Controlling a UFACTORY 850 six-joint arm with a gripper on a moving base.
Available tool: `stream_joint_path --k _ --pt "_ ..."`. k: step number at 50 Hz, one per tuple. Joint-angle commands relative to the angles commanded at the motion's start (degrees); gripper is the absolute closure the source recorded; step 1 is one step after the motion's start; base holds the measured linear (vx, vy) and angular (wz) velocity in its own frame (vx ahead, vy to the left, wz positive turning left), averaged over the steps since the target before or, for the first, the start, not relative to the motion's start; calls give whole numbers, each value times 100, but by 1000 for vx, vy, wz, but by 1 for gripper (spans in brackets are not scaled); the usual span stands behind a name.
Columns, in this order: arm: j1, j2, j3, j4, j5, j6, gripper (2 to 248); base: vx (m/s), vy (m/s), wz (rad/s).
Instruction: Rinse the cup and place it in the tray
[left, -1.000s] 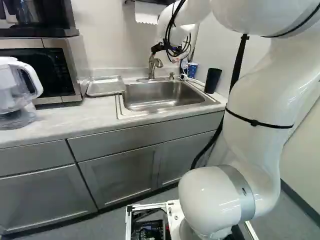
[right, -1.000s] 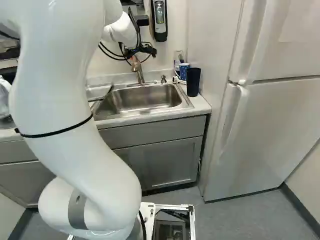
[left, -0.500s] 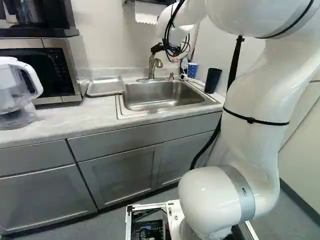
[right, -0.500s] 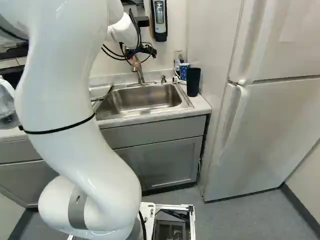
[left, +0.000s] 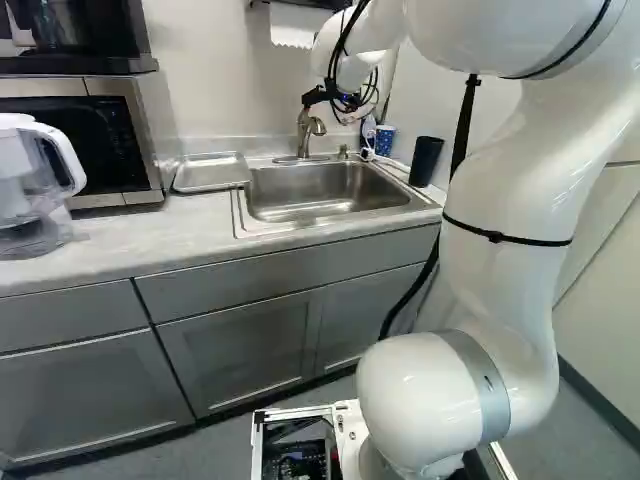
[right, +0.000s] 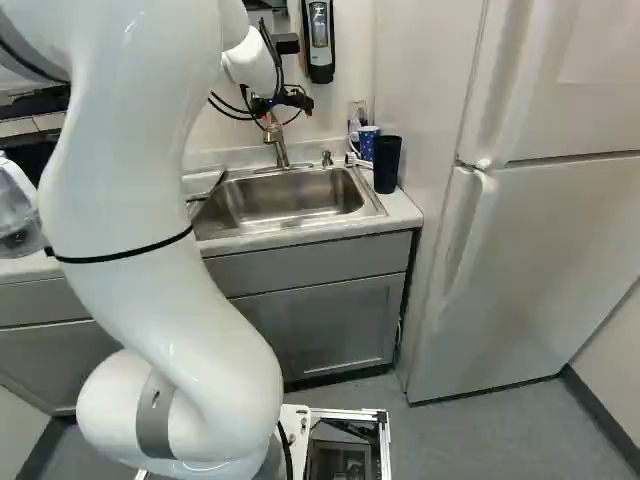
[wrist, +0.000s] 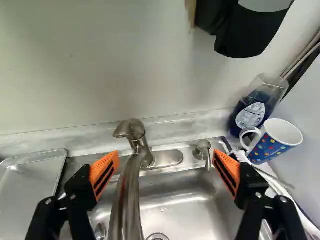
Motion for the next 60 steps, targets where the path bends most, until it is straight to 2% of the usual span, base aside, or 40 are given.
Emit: stream_joint_path --k 60 --pt "-9 -321 -363 0 0 0 3 0 0 0"
